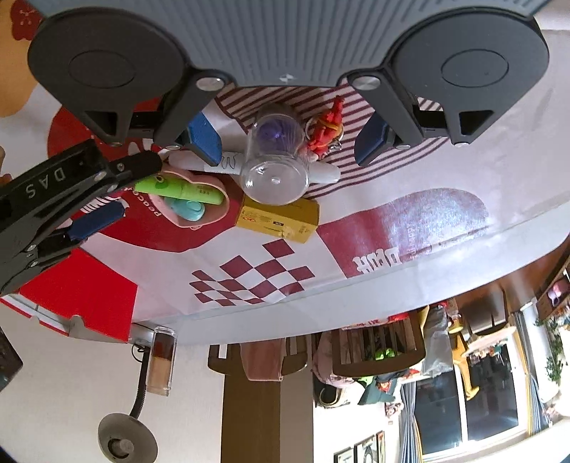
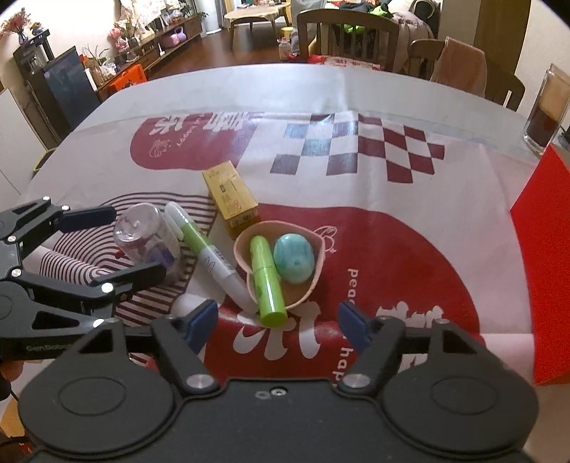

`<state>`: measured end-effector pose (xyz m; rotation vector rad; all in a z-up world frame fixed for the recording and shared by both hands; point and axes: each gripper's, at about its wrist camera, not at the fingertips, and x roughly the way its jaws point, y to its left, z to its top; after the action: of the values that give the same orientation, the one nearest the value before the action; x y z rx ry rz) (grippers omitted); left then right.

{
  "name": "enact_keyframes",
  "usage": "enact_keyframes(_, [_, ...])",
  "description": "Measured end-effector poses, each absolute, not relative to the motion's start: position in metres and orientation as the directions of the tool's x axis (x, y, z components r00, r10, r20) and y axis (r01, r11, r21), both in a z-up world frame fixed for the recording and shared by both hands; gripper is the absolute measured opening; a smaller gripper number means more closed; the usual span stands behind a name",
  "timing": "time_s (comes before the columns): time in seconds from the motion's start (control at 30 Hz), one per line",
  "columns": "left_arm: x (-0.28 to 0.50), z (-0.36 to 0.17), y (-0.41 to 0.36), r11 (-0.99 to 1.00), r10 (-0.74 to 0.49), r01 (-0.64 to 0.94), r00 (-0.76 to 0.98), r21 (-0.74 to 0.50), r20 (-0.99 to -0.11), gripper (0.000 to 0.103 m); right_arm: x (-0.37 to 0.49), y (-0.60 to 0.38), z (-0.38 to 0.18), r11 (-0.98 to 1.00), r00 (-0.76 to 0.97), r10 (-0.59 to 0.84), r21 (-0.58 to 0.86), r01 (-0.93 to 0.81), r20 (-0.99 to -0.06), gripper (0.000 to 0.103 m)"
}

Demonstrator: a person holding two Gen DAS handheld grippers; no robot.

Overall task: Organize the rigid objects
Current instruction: 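Grasp the clear cup with left tool while right tool grasps the green highlighter, then carry the clear cup with left tool while right tool carries the highlighter to the box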

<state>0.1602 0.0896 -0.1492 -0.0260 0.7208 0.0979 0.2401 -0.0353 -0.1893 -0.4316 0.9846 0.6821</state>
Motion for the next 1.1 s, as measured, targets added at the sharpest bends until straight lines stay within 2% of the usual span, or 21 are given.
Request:
enact_keyframes(0.1, [0.163, -0.15, 0.088, 0.996, 0.08, -0.09, 0.749, 0.019, -0.657, 0.081, 0.241, -0.033, -0.191, 0.716, 0.371, 0.323, -0.032, -0.698, -0.871, 0.056])
enact_keyframes(0.2, [0.165, -0.151, 0.087, 0.997, 0.071, -0.078, 0.752, 0.019, -0.655, 0.079, 0.242, -0.031, -0.192, 0.718, 0.364, 0.326, -0.022, -0.696, -0.872, 0.049])
enact_keyframes(0.33, [0.169, -0.152, 0.084, 0.998, 0.054, -0.061, 0.743, 0.012, -0.667, 0.064, 0.243, -0.029, -0.193, 0.721, 0.362, 0.326, -0.019, -0.693, -0.873, 0.043])
enact_keyframes(0.43, [0.171, -0.152, 0.083, 0.998, 0.044, -0.056, 0.739, 0.004, -0.672, 0.057, 0.243, -0.029, -0.193, 0.724, 0.36, 0.327, -0.013, -0.69, -0.874, 0.038])
enact_keyframes(0.6, [0.174, -0.153, 0.084, 0.998, 0.033, -0.058, 0.729, -0.013, -0.683, 0.044, 0.243, -0.028, -0.195, 0.726, 0.364, 0.315, -0.024, -0.687, -0.876, 0.034])
enact_keyframes(0.63, [0.175, -0.154, 0.085, 0.998, 0.03, -0.062, 0.727, -0.021, -0.686, 0.041, 0.243, -0.028, -0.195, 0.727, 0.366, 0.314, -0.026, -0.686, -0.876, 0.031])
enact_keyframes(0.7, [0.176, -0.153, 0.086, 0.997, 0.03, -0.066, 0.724, -0.027, -0.689, 0.041, 0.243, -0.029, -0.196, 0.728, 0.362, 0.313, -0.023, -0.685, -0.878, 0.016])
enact_keyframes(1.1, [0.175, -0.14, 0.081, 0.996, 0.031, -0.081, 0.719, -0.038, -0.694, 0.04, 0.23, -0.034, -0.177, 0.708, 0.394, 0.371, -0.018, -0.706, -0.841, 0.014])
